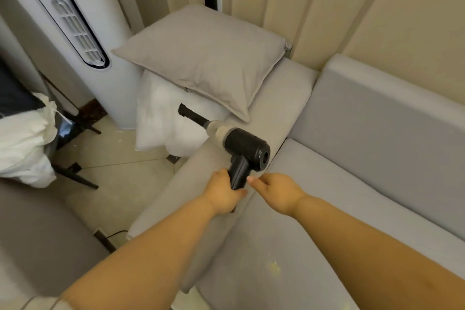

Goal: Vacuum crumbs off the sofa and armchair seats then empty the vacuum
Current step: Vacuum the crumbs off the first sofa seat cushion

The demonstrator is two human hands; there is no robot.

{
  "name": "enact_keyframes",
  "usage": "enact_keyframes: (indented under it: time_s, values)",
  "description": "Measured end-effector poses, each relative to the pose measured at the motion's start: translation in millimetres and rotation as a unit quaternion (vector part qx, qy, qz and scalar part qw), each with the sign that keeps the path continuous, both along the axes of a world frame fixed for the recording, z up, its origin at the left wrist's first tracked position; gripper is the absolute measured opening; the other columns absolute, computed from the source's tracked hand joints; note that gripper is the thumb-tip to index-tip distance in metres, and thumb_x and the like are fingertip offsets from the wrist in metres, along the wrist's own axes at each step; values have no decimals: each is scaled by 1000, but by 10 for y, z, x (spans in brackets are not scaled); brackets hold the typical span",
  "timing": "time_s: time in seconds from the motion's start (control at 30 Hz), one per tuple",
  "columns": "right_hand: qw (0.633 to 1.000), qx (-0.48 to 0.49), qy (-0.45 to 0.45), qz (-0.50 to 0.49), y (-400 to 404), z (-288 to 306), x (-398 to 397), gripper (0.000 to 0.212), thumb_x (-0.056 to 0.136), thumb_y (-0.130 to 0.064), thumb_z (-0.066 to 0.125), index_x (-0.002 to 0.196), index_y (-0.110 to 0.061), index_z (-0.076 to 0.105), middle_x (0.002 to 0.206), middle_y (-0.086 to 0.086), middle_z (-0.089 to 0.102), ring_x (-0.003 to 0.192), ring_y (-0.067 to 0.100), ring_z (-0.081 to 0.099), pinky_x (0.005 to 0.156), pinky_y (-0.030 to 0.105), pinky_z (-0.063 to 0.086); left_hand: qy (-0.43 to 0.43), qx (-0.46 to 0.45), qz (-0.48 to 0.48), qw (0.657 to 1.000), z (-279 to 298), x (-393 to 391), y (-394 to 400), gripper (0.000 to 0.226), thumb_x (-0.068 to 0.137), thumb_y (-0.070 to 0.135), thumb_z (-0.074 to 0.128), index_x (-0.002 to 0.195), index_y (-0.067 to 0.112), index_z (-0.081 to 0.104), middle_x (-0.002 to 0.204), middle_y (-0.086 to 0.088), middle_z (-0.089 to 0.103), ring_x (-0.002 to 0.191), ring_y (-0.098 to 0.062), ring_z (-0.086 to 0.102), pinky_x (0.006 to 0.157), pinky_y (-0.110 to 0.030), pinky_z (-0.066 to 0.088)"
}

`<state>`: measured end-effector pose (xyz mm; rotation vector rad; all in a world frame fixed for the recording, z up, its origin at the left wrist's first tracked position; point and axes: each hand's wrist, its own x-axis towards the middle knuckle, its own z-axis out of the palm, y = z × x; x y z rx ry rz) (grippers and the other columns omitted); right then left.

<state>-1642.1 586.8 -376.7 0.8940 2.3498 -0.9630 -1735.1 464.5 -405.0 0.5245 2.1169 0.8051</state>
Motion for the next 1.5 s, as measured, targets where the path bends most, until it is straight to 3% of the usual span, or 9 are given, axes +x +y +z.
enact_keyframes:
  time_s: [0.1, 0.17, 0.33, 0.5, 0.63, 0.87, 1.13, 1.23, 1.5]
  values:
    - [999, -34, 27, -5, -84, 242, 101, 67, 98, -62, 32, 113, -5, 64, 102, 11, 64, 92, 23, 59, 82, 33, 45, -14, 98, 40, 994, 331, 250, -77, 22, 84, 16, 69, 92, 23, 50, 85, 1, 57, 71, -6, 57, 48, -8, 45]
    - [996, -70, 55, -28, -159, 443, 267, 68, 96, -63, 37, 132, -9, 56, 125, 12, 61, 111, 26, 58, 94, 34, 44, -19, 140, 55, 988, 597, 481, -142, 26, 84, 17, 69, 87, 27, 45, 85, 4, 57, 74, -4, 57, 51, -10, 46]
    - [940, -231, 195, -159, -405, 925, 910, 20, 91, -49, 62, 101, -33, 58, 103, -4, 65, 89, 8, 61, 67, 20, 46, -20, 185, 31, 982, 1113, 1261, -311, 35, 85, 19, 67, 104, 29, 40, 97, 11, 57, 88, -4, 57, 70, -18, 49]
    - [887, -291, 276, -230, -573, 1237, 1931, 23, 81, -13, 75, 102, -14, 64, 96, 12, 70, 88, 26, 70, 71, 37, 59, -12, 179, -23, 984, 1409, 2326, -576, 34, 84, 31, 69, 110, 35, 47, 108, 10, 59, 103, -9, 58, 83, -20, 50]
    - [889, -301, 258, -226, -655, 1370, 2745, 38, 79, -1, 71, 114, -11, 56, 92, 16, 67, 80, 27, 67, 67, 39, 59, -10, 96, -52, 994, 1523, 2950, -761, 42, 85, 30, 66, 124, 22, 52, 125, 0, 54, 113, -17, 54, 102, -36, 43]
    - [888, -286, 250, -261, -712, 1513, 3728, 32, 76, -2, 74, 103, -9, 58, 78, 14, 67, 63, 22, 67, 60, 35, 58, 47, 47, -6, 998, 1685, 3620, -970, 65, 95, 24, 51, 150, 27, 15, 143, -6, 41, 119, -20, 47, 87, -25, 36]
    - [883, -306, 200, -296, -929, 1401, 4326, 33, 75, -5, 77, 104, -9, 61, 82, 13, 70, 64, 21, 72, 55, 29, 57, 30, 59, -86, 994, 1552, 4100, -929, 80, 94, 8, 46, 150, 41, -1, 152, 0, 30, 131, -23, 43, 104, -34, 39]
    - [883, -297, 177, -317, -1103, 1216, 4415, 33, 75, 0, 75, 102, -9, 59, 81, 14, 69, 59, 19, 71, 52, 29, 57, 36, 39, -104, 993, 1337, 4232, -1008, 85, 91, 3, 44, 150, 38, -6, 139, -7, 42, 122, -23, 49, 100, -40, 45]
    - [901, -253, 144, -321, -1283, 692, 4417, 28, 74, 5, 71, 95, -9, 61, 77, 13, 65, 58, 20, 64, 51, 28, 53, -6, 4, -133, 991, 874, 4276, -1143, 87, 90, -2, 42, 150, 31, -12, 148, -13, 36, 127, -26, 47, 96, -32, 42]
